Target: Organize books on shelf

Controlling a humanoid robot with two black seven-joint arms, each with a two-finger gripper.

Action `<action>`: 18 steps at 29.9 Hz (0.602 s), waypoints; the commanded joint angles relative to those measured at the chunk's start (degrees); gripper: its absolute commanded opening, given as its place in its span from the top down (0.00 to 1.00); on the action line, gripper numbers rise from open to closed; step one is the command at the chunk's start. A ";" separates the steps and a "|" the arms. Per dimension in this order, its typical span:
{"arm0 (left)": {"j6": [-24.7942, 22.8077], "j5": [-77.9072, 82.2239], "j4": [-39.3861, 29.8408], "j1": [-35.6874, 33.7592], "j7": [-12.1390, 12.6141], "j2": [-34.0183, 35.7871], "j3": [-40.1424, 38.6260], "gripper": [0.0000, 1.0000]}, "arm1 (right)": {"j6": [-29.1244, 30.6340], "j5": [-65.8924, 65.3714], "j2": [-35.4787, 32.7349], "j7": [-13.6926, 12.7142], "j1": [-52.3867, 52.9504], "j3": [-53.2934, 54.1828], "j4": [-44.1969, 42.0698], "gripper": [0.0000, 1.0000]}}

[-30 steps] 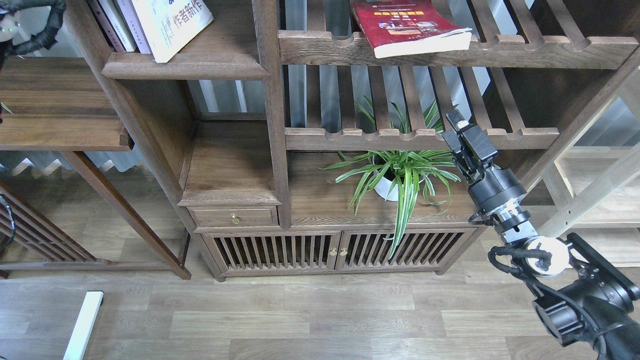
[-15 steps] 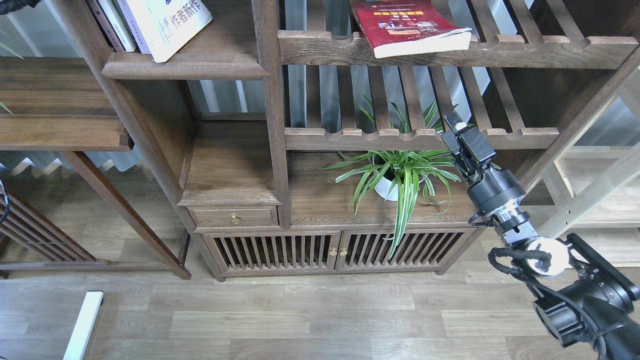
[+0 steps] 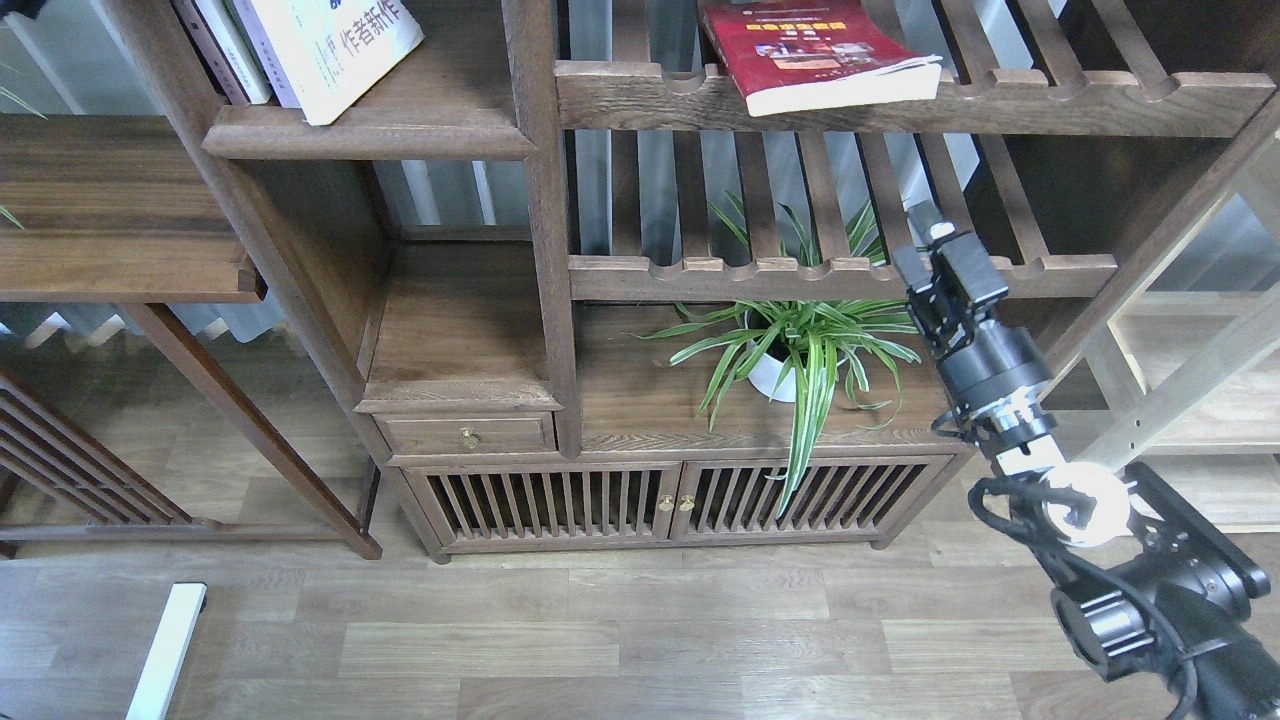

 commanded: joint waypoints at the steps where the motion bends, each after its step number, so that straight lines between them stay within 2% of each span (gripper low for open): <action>1: -0.11 -7.23 -4.48 4.56 -0.03 0.14 -2.95 0.57 | 0.00 2.67 0.03 0.00 -0.12 2.44 0.18 0.16; 5: -0.64 -14.44 -7.38 9.30 -0.46 -0.12 -5.68 0.55 | 0.00 3.29 -0.94 0.00 -0.65 3.15 0.53 0.22; 7: -2.48 -18.74 -8.62 12.38 -0.64 -0.38 -7.35 0.55 | 0.00 3.29 -1.11 0.00 -0.65 3.15 1.32 0.22; 12: -13.10 -28.94 -9.59 21.25 -0.64 -0.74 -9.02 0.55 | 0.00 3.38 -0.85 0.09 -1.09 3.06 4.74 0.22; 18: -19.70 -36.42 -9.68 28.82 -1.52 -3.19 -9.20 0.50 | 0.00 3.38 1.08 0.09 -3.02 2.36 10.02 0.20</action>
